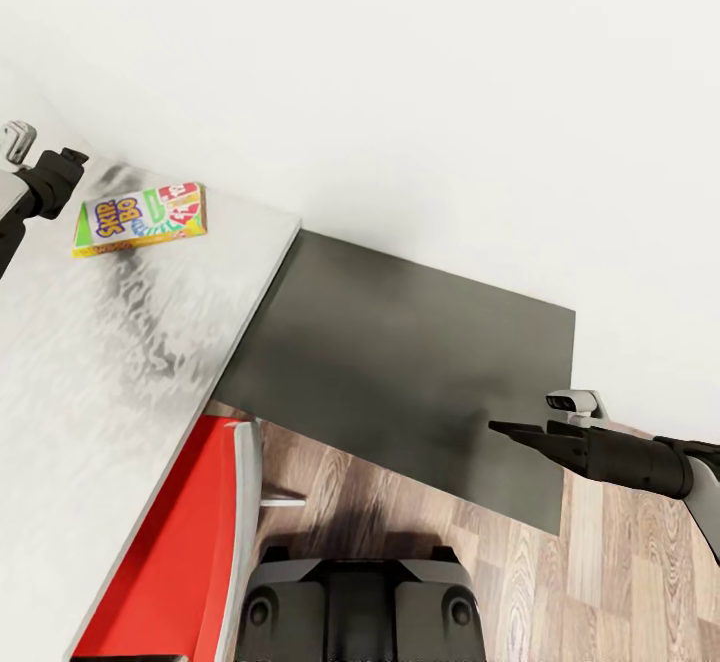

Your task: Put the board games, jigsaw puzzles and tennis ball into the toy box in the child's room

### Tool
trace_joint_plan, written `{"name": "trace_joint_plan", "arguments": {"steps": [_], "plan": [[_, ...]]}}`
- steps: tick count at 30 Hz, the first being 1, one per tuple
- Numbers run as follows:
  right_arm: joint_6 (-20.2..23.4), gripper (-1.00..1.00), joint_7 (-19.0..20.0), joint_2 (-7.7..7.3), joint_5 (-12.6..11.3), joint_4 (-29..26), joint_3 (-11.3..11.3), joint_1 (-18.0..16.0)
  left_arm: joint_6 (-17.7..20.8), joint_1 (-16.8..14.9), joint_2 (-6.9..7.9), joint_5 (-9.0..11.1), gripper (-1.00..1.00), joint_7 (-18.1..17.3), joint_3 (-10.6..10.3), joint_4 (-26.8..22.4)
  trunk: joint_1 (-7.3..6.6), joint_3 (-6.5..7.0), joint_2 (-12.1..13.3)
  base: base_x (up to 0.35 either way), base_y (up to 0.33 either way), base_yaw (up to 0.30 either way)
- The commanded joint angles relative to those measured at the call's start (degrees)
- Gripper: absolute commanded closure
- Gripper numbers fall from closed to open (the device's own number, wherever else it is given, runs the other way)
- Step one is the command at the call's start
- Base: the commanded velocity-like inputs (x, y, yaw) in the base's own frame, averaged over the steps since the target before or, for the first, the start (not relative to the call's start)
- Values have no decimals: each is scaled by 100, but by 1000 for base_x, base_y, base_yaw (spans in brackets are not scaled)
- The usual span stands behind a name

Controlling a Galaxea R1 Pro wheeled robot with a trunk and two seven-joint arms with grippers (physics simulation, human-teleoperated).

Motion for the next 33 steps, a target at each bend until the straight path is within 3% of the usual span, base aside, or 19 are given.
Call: {"name": "trace_joint_plan", "arguments": {"steps": [1, 15, 33], "plan": [[24, -100, 14, 0, 1, -1, -2, -3, 15, -9, 9, 54, -100, 42, -47, -12, 3, -16, -9, 0, 0, 0], [24, -100, 0, 6, 1, -1, -2, -3, 16, -52, 98, 54, -100, 50, -39, -12, 3, -128, -9, 0, 0, 0], [24, -100, -8, 8, 1, -1, -10, -3, 9, -188, 194, 53, -100, 51, -39, -12, 3, -153, -9, 0, 0, 0]]}}
